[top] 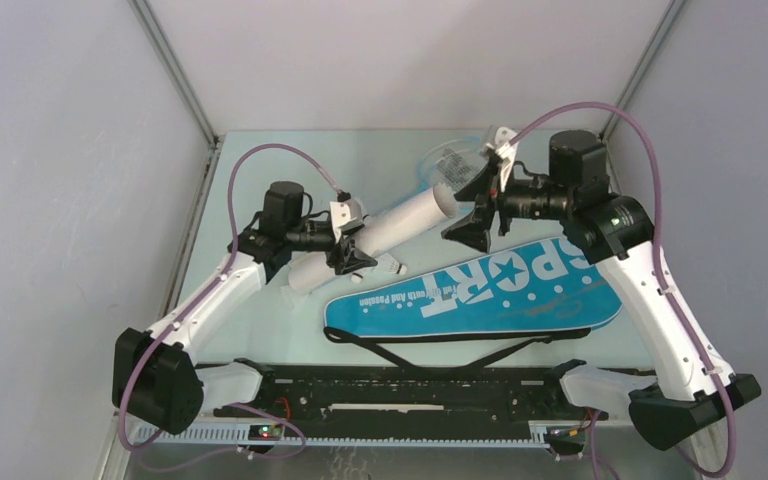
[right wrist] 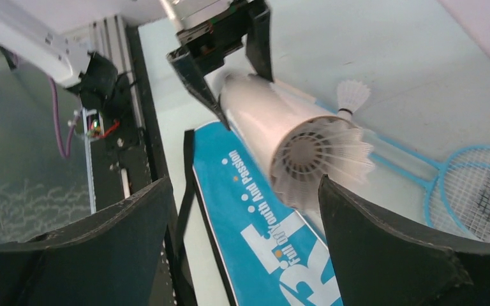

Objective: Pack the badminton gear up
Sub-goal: Place the shuttlecock at the shuttle tube.

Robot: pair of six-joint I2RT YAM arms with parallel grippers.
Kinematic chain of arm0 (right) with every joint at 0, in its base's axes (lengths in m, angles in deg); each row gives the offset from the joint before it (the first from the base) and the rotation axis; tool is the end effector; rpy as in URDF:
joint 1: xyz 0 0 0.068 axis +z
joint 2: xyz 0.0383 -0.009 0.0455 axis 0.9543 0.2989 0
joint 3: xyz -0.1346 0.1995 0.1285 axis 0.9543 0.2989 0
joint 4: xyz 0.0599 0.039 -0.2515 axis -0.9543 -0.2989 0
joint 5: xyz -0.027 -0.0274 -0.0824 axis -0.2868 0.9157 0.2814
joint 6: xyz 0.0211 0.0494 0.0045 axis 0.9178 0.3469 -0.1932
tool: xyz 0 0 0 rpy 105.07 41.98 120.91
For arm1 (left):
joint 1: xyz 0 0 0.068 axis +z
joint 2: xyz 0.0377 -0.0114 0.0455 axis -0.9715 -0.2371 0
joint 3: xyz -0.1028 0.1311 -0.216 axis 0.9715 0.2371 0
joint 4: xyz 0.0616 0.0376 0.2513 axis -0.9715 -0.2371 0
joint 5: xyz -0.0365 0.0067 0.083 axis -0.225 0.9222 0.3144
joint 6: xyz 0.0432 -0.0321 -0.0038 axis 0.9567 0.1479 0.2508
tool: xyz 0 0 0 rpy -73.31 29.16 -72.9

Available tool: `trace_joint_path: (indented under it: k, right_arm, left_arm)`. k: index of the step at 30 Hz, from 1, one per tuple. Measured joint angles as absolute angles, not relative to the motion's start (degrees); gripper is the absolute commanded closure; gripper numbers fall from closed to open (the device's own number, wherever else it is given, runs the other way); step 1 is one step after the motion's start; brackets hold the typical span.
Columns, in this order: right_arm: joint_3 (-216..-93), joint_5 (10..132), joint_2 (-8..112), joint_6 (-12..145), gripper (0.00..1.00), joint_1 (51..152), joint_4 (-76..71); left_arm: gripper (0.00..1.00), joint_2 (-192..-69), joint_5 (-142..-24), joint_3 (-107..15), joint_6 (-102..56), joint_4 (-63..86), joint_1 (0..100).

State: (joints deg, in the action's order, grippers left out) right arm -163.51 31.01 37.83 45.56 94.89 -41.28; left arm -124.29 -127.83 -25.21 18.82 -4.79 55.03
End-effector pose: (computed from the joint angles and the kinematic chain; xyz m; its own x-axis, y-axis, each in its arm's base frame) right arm 0.1967 0.1088 0.4508 -0.1192 -0.2270 -0.9666 -0.9457 0.3224 0.0409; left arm 0.2314 -0.1206 0.2917 -0.0043 0.3242 -0.9460 0.9831 0.1744 0.0553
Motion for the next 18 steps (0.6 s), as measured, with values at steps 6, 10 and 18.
trace_joint_path:
  k: [6,10,18]
  right_arm:
    - [-163.86,34.75,39.4,39.11,0.07,100.57,-46.54]
    - [-163.86,36.71,41.72,36.8,0.08,101.08,-47.75]
    - [-163.77,34.44,45.61,35.24,0.11,102.52,-47.88]
  left_arm:
    - [0.92,-124.21,-127.85,-25.21,19.76,-5.62,55.03]
    - [0.92,-123.86,-127.87,-25.21,20.68,-6.43,55.03]
    - [0.92,-123.38,-127.91,-25.21,21.31,-7.7,55.03]
